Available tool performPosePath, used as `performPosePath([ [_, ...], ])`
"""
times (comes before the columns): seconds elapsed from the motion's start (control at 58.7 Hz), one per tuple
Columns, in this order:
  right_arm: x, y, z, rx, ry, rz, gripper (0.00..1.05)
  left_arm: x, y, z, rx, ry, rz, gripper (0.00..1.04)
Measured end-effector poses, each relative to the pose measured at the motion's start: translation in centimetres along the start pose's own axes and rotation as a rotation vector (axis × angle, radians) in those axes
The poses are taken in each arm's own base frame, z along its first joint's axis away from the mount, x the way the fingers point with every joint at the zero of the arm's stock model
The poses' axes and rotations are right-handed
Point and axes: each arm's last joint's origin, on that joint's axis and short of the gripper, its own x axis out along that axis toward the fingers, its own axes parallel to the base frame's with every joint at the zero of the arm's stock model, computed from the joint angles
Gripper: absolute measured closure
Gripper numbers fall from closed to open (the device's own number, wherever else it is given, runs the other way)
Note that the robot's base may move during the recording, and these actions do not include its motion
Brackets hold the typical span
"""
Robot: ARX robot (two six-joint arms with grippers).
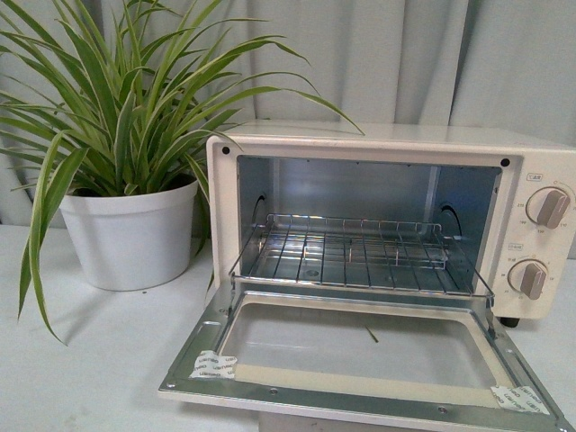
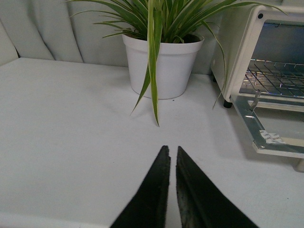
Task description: Open oven
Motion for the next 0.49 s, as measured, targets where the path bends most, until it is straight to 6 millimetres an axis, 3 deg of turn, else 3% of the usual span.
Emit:
performPosePath([
  [0.392, 0.00, 0.00, 0.00, 0.000, 0.000, 0.000, 0.18, 0.00, 0.00, 0.00, 0.000, 0.000, 0.000, 0.13],
  [0.443, 0.00, 0.00, 0.00, 0.000, 0.000, 0.000, 0.08, 0.00, 0.00, 0.00, 0.001, 0.000, 0.000, 0.05],
  [0.494, 0.00, 0.00, 0.00, 0.001, 0.000, 0.000, 0.09, 0.00, 0.00, 0.00, 0.001, 0.000, 0.000, 0.06],
])
